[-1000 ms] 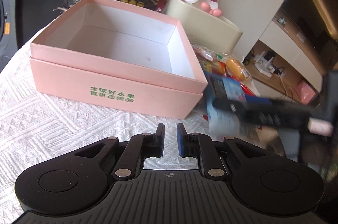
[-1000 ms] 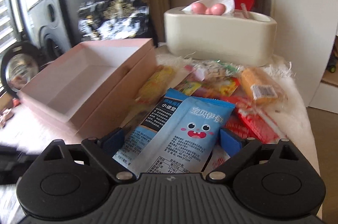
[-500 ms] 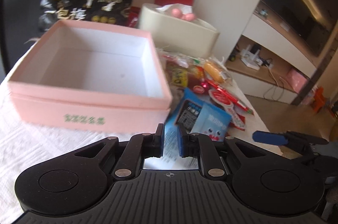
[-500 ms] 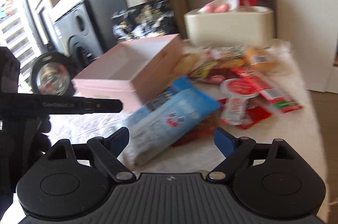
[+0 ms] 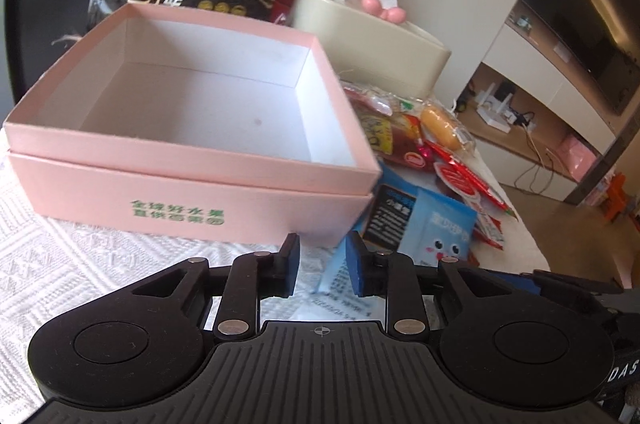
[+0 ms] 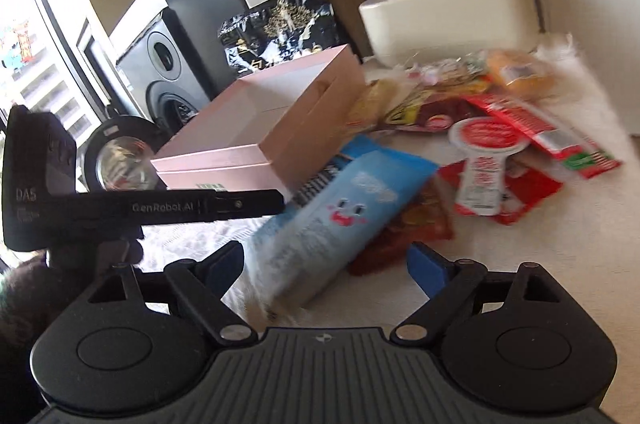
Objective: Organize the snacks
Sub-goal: 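Reach the left tool to the blue snack packet and close on it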
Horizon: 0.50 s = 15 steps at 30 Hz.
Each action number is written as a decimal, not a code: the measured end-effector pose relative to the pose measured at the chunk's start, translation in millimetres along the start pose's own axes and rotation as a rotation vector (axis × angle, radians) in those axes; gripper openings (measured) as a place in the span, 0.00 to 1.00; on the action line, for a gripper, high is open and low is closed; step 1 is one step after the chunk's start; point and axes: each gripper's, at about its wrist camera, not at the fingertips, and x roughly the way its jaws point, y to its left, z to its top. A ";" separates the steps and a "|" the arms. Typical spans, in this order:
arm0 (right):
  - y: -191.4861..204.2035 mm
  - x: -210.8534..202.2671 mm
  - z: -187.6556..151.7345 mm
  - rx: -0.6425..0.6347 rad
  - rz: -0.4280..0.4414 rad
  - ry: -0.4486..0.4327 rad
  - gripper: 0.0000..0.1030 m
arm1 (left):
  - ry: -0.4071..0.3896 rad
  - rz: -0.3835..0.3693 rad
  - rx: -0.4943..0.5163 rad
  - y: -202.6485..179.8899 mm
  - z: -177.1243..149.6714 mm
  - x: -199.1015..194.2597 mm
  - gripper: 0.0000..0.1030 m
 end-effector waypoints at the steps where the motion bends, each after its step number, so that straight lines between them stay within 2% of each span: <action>1: 1.1 4.5 1.5 0.019 0.022 0.004 0.87 | 0.006 -0.024 -0.014 3.8 -0.8 -1.3 0.27; 2: 4.4 6.8 2.5 0.029 0.046 0.004 0.87 | 0.008 -0.037 -0.033 7.5 -1.3 -3.6 0.24; 4: 11.5 9.9 2.6 0.024 0.051 0.011 0.87 | 0.027 -0.074 -0.072 15.3 -3.5 -8.7 0.24; 6: 12.9 12.2 -0.7 0.047 0.119 0.042 0.87 | 0.057 -0.098 -0.085 17.8 -9.6 -14.3 0.25; 8: 13.3 13.3 -7.7 0.089 0.189 0.092 0.87 | 0.069 -0.097 -0.039 12.7 -16.5 -23.1 0.25; 10: 17.7 8.6 -15.2 0.070 0.211 0.120 0.87 | 0.078 -0.091 0.003 6.3 -20.2 -33.0 0.25; 12: 21.2 -3.8 -18.8 0.011 0.177 0.122 0.87 | 0.057 -0.060 0.073 -5.7 -20.2 -42.8 0.25; 15: 18.8 -31.4 -18.0 -0.083 0.040 0.062 0.87 | 0.024 0.012 0.219 -29.7 -18.1 -49.2 0.25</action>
